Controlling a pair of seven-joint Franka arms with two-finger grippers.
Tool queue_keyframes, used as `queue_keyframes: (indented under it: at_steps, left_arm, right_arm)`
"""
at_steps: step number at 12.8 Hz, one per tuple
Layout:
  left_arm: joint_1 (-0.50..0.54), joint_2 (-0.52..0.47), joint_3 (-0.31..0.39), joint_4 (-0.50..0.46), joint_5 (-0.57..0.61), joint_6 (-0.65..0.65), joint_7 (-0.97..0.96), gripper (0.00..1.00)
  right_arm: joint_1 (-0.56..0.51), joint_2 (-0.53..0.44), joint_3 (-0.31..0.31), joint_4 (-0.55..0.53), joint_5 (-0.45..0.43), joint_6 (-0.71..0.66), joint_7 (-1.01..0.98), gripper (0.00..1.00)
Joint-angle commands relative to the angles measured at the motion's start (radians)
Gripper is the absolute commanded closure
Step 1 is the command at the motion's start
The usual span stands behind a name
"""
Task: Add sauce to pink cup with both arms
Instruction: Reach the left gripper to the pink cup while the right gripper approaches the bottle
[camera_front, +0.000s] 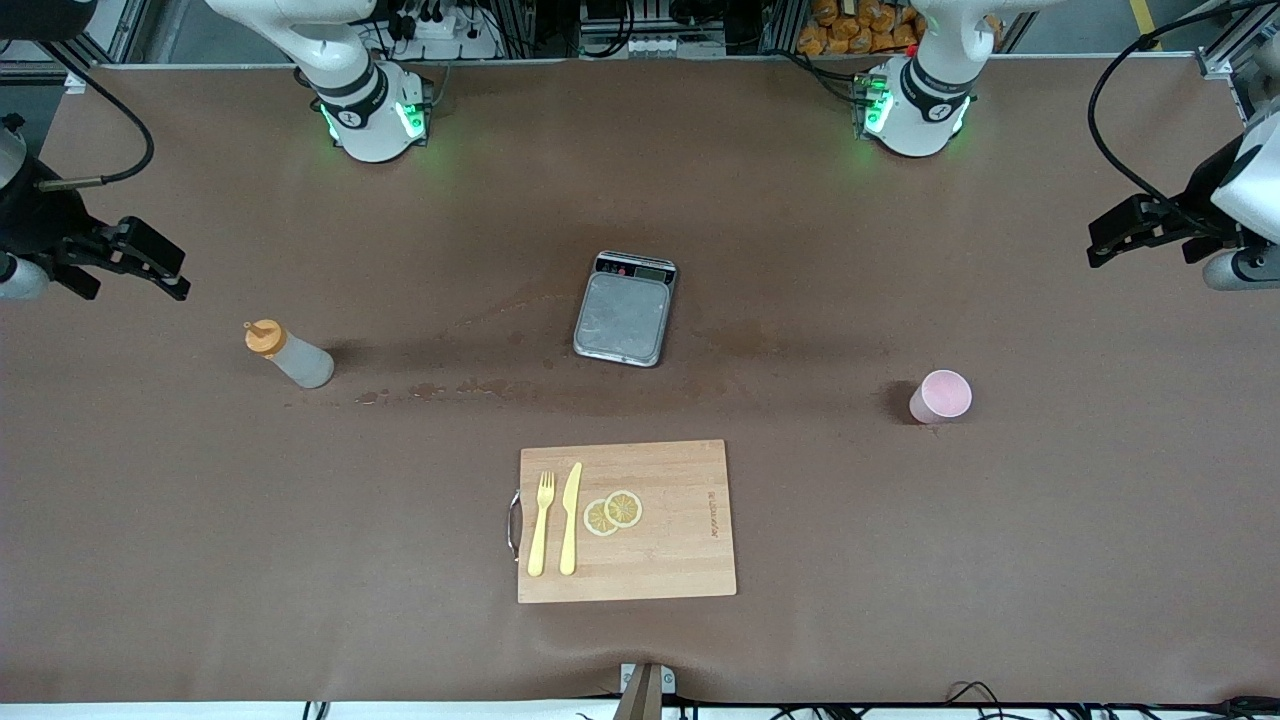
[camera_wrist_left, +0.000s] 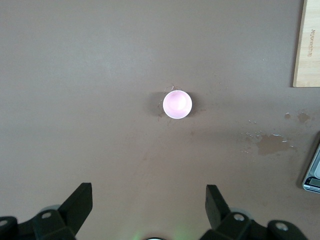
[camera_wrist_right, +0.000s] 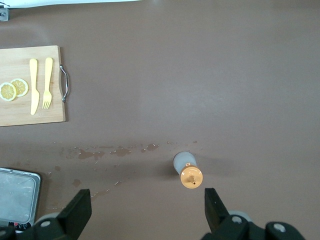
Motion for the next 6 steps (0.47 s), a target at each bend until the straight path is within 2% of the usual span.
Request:
queue_keyframes:
  at_steps: [1,6]
  left_arm:
    - [0.005,-0.011,0.002,-0.003,-0.019,0.0,0.004,0.0]
    - [-0.001,0.027,0.002,0.007,-0.004,0.0,0.01,0.0]
  right_arm:
    - [-0.008,-0.003,0.003,0.005,-0.002,-0.006,0.007,0.0]
    - [-0.01,0.0,0.003,0.005,-0.002,-0.005,0.007,0.0]
